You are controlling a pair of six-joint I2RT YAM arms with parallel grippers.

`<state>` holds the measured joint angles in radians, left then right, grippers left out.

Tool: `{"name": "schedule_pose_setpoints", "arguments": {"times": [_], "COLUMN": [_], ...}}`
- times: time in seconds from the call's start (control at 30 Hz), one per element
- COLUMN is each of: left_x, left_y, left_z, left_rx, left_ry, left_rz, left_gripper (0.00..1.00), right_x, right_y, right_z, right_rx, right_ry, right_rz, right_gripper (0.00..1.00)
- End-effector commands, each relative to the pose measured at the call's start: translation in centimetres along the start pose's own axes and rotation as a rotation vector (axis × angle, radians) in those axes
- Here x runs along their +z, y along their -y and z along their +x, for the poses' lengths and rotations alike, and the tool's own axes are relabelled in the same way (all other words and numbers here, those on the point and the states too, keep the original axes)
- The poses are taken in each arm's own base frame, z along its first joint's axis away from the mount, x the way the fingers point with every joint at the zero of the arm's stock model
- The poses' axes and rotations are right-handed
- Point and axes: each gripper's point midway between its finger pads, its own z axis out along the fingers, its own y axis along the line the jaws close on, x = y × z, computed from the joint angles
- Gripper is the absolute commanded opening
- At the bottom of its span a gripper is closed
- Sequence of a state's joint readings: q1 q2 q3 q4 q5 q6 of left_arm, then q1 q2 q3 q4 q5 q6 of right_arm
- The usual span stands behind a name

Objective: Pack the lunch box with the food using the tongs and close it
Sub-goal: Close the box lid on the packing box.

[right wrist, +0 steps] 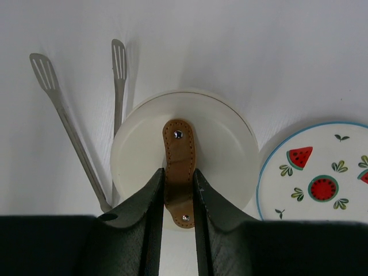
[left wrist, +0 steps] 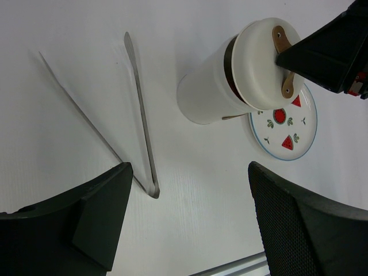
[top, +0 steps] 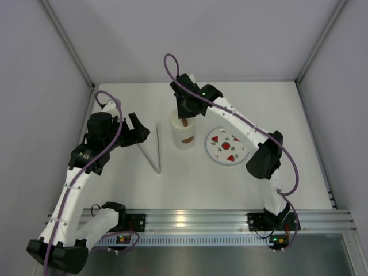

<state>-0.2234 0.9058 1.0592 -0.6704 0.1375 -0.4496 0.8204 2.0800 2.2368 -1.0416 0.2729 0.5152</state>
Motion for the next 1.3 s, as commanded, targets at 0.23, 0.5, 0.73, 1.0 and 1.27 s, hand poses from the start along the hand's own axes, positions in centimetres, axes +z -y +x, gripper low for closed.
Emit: {"name": "schedule_pose_setpoints", "arguments": {"times": [0.23,0.5,0.73,1.0,1.27], "left_x": [-1.0,-0.9,-0.9,-0.9,-0.8], "left_y": [1.0,1.0,0.9,0.9,0.9], "left_z": [-1.6,-1.4,-1.3,-1.3,-1.2], "left_rx": [0.013,0.011,0.017,0.018,0.014], "left_ry": [0.047,0.041,0.039,0.037,0.035], "left_rz": [0.029,0.029,0.027,0.027,0.028], "left_gripper": [0.87,0.87,0.87,0.87,0.87], "right_x": [-1.9,-0.6,1.2,2.0,1.9], "right_y": [-0.7,-1.2,-1.7,-2.1,-2.0], "right_z": [0.5,0.5,0.7,0.5,-0.4], "right_rx": [-0.040,-0.047,-0.047,-0.045,-0.031], "right_ry": [0.009,0.011,0.009,0.025,0.044], "right_rz": [-0.013,-0.019,-0.022,-0.023,-0.025], "right_gripper": [0.00,0.00,0.00,0.01,0.06]}}
